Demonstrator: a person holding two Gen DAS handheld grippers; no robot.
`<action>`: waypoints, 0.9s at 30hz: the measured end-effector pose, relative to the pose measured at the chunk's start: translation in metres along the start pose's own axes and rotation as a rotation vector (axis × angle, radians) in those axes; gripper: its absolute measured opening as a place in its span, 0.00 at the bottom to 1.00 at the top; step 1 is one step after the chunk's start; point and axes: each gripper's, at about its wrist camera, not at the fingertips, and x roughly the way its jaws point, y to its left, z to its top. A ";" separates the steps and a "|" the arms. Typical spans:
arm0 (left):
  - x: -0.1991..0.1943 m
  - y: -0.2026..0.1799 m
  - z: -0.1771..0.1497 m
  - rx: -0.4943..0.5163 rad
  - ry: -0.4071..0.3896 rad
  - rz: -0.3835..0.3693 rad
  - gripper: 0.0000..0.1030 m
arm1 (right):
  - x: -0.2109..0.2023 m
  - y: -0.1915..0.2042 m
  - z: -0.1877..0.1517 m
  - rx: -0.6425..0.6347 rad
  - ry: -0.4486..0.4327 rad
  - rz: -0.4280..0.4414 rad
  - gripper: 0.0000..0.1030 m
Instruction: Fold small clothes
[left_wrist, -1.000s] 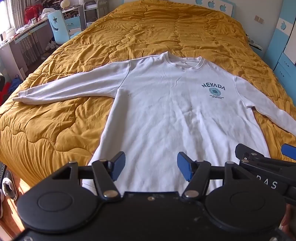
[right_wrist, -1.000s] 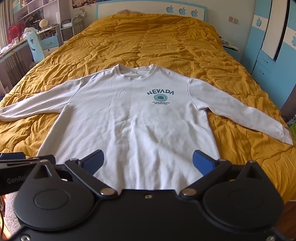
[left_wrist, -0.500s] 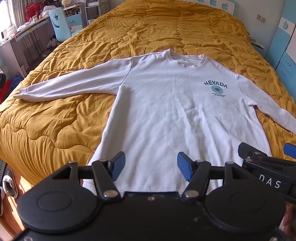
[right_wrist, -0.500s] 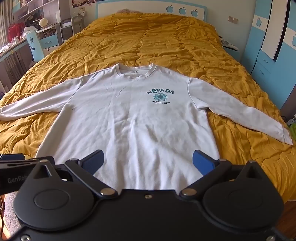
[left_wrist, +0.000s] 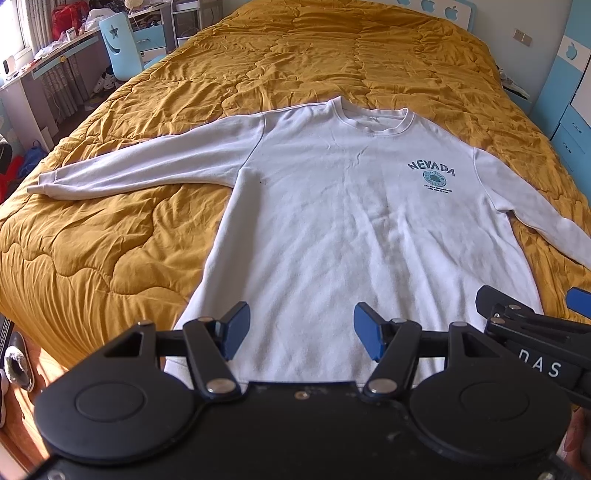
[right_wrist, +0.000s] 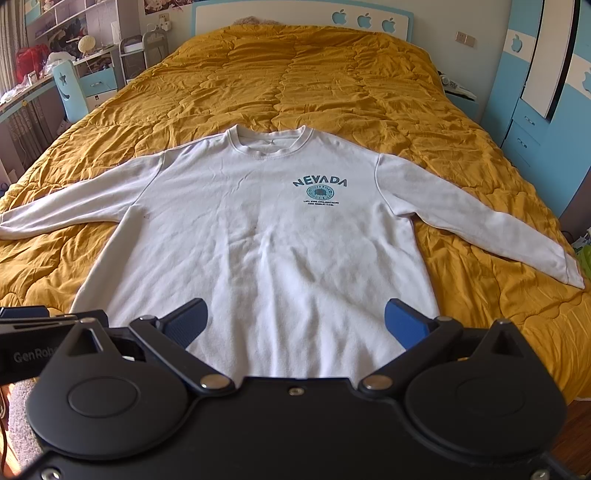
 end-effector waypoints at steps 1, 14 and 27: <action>0.000 0.000 0.000 -0.001 0.001 -0.001 0.64 | 0.000 -0.001 0.000 0.000 -0.001 0.000 1.00; 0.001 -0.002 0.001 0.005 0.007 -0.004 0.64 | 0.001 -0.001 -0.001 0.000 -0.005 0.010 1.00; 0.003 0.000 0.001 0.009 0.010 -0.005 0.64 | 0.001 0.000 0.000 0.000 -0.002 0.009 1.00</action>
